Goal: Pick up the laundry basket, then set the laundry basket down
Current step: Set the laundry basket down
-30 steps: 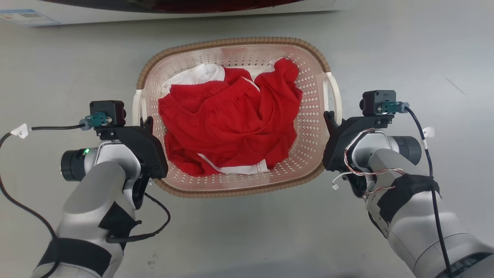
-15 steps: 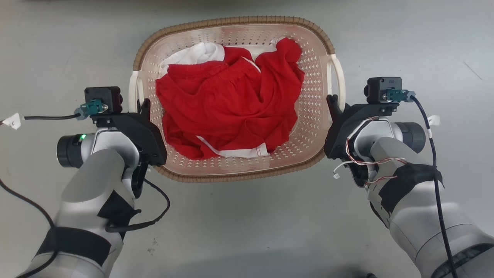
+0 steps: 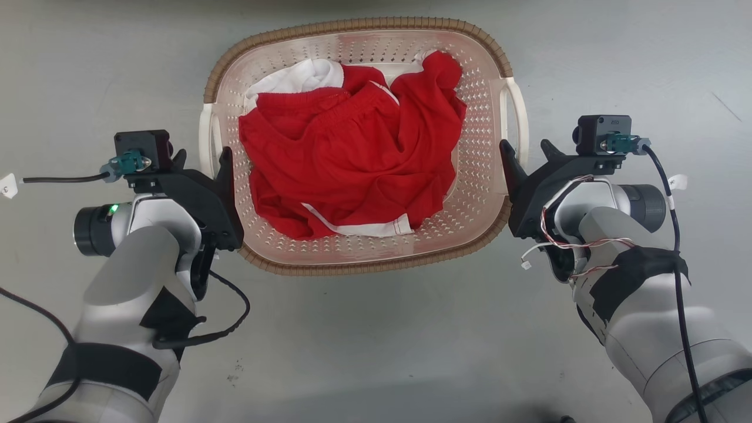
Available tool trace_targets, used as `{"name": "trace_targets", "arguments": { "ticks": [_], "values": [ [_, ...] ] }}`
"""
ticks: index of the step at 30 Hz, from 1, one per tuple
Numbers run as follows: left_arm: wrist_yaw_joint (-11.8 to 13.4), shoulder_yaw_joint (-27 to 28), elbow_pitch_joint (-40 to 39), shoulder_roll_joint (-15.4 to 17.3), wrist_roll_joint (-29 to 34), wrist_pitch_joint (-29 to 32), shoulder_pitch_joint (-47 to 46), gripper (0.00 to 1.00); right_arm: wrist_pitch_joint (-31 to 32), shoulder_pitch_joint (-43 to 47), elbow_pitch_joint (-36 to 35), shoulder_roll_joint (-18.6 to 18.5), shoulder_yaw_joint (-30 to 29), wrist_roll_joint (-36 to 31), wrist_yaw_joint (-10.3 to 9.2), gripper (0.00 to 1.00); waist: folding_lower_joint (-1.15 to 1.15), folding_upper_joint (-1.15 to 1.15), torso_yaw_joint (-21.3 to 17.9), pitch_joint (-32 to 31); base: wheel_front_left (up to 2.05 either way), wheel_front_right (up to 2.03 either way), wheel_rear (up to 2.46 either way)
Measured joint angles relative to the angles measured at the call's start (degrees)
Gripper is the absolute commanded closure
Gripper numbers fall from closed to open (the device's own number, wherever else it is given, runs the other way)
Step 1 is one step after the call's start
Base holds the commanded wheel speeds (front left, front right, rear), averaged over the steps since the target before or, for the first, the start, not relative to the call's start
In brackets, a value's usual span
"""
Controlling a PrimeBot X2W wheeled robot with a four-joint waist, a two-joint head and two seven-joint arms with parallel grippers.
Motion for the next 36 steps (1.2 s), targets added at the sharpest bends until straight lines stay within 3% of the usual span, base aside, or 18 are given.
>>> {"name": "trace_targets", "arguments": {
  "ticks": [23,36],
  "values": [
    [-2.00,-0.08,2.18,-2.35,-0.87,0.05,1.14,0.00,0.04,2.04,1.19,-0.29,0.94,0.62,1.60,0.00,0.00,0.00,0.76,-6.71,0.00,0.00,0.00],
    [-2.38,0.48,3.08,-2.52,-1.66,-4.13,7.67,0.00,-4.02,7.68,1.74,-0.29,-0.29,2.63,2.94,0.00,0.00,0.00,1.49,-15.97,0.00,0.00,0.00]
  ]
}}
